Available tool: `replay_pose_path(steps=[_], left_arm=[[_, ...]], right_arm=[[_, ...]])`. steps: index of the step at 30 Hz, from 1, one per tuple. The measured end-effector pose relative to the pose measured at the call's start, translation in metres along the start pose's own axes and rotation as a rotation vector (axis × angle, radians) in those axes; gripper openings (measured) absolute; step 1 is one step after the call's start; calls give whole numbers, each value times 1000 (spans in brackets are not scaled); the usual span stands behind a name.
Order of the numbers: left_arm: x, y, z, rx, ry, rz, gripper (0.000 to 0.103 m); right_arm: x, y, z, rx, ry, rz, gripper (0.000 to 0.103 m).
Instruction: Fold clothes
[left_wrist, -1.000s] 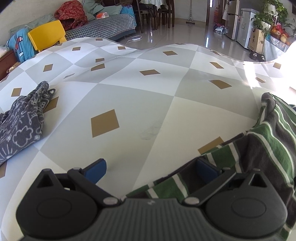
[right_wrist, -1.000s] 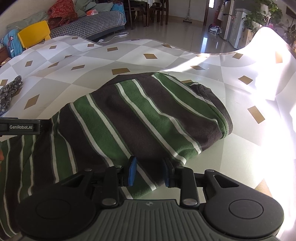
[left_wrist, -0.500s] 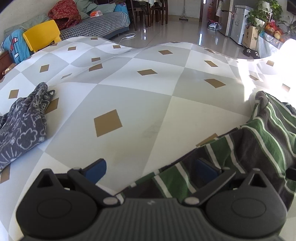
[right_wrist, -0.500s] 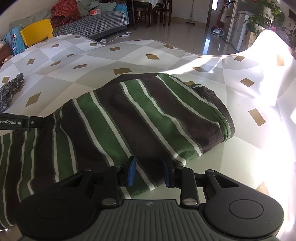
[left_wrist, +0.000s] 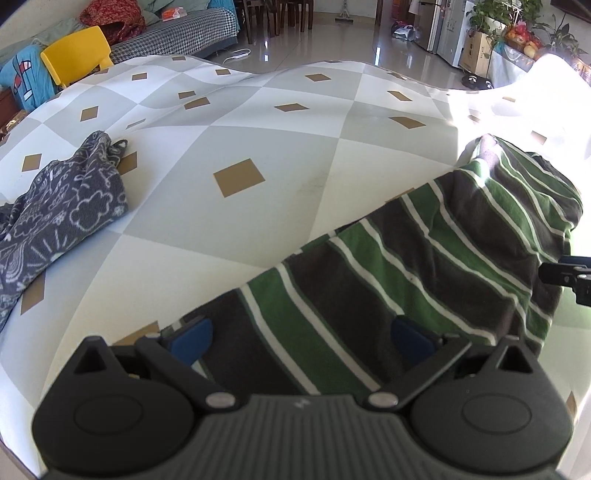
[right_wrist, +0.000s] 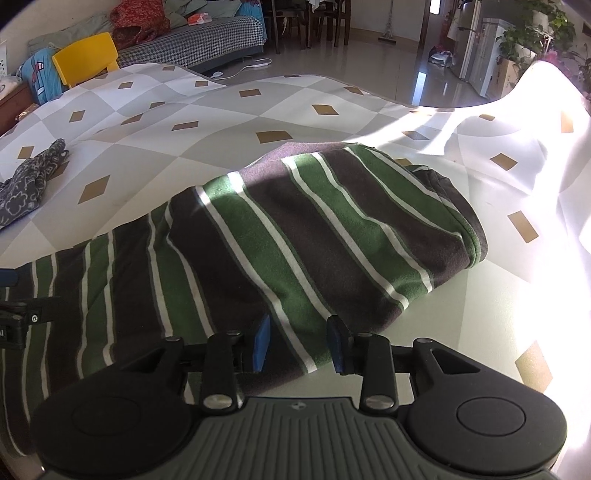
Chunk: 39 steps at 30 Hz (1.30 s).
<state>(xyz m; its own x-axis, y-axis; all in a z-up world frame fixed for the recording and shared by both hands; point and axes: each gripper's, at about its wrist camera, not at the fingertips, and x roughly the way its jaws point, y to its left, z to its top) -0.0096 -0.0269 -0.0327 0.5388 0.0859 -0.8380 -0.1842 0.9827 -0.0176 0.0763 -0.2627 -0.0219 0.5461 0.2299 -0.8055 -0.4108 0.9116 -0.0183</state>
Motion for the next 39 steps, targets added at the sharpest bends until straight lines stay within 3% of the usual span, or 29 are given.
replay_pose_path(steps=[5,8,12,22,31,39], left_arm=[[-3,18,-16,-35,10,-17,103],[-2,26,-17,-23,1,22,103],[4,49,-17,-94,6,56,103],[7,65,-12,-141,-1,99,103],[6,76,-9,-197,14,136,103],[-7,72,-17,-185,11,102,103]], right_arm=[[1,18,-11,-57,7,20,36],[3,20,-14,-83,-7,11,38],[2,17,-15,-63,-10,10,39],[-13,22,-22,26,-4,-46,39],[-57,72,-52,13,-44,110,39],[-67,115,-90,29,17,304,39]])
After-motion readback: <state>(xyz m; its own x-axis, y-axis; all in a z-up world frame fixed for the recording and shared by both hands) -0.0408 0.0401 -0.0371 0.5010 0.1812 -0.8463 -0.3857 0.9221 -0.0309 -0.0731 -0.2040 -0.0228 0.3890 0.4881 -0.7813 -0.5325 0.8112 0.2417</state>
